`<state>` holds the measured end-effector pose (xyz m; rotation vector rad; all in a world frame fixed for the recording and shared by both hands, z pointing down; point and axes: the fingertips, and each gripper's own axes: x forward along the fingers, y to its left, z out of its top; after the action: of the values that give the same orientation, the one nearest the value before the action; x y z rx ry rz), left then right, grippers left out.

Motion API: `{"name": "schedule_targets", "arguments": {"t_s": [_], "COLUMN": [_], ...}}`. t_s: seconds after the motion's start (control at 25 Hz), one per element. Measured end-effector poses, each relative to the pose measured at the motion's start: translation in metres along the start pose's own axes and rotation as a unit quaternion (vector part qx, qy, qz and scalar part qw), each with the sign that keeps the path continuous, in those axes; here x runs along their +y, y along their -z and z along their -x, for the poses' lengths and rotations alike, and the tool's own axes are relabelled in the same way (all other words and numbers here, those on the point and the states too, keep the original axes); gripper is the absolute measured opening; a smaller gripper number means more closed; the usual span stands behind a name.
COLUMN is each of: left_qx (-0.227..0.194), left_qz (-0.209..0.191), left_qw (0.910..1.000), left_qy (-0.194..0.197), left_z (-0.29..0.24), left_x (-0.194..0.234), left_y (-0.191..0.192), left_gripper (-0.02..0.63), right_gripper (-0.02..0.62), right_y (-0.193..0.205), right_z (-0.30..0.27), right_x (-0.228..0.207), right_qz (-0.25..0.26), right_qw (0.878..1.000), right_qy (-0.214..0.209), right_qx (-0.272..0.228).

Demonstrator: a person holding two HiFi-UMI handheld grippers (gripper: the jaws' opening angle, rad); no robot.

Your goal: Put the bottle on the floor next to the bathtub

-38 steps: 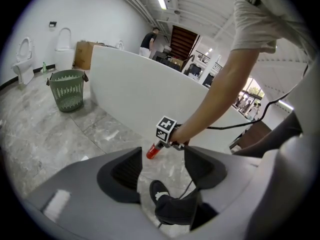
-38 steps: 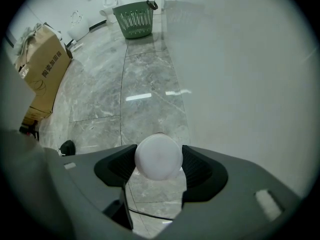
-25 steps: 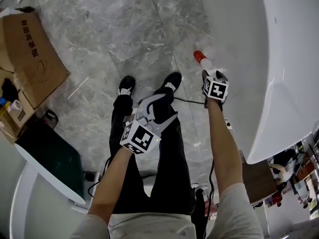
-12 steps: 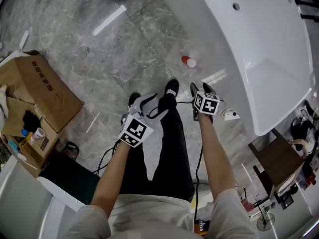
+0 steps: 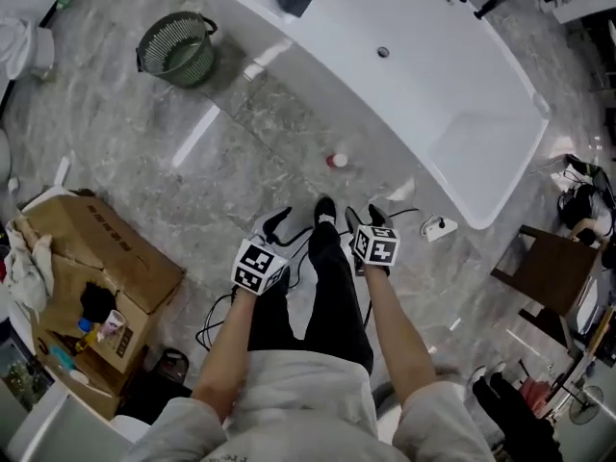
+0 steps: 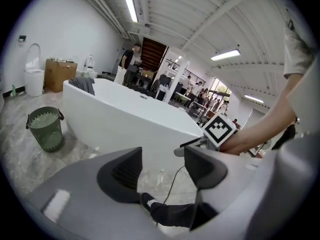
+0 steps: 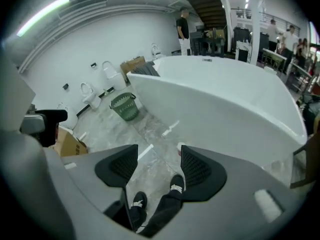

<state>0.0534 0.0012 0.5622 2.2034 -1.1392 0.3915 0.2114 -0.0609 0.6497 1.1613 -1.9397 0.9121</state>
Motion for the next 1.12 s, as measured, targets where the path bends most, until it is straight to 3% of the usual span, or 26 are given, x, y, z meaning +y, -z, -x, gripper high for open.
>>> {"name": "schedule_targets", "arguments": {"t_s": [0.36, 0.68, 1.12], "left_qx": [0.006, 0.01, 0.004], "left_qz": [-0.059, -0.121, -0.152], "left_qw": [0.9973, 0.9897, 0.9831], "left_qy": [0.043, 0.077, 0.102], "left_z": [0.041, 0.064, 0.092], "left_x": [-0.058, -0.105, -0.151], "left_y": [-0.046, -0.089, -0.091], "left_gripper": [0.313, 0.313, 0.31], "right_gripper": [0.272, 0.272, 0.272], "right_y": [-0.004, 0.005, 0.022], "right_z": [0.122, 0.204, 0.252], "right_x": [0.043, 0.091, 0.093], "right_qz": [-0.056, -0.113, -0.132], "right_qw": [0.995, 0.982, 0.971], "right_qy": [0.014, -0.022, 0.0], "right_qx": [-0.081, -0.153, -0.197]}}
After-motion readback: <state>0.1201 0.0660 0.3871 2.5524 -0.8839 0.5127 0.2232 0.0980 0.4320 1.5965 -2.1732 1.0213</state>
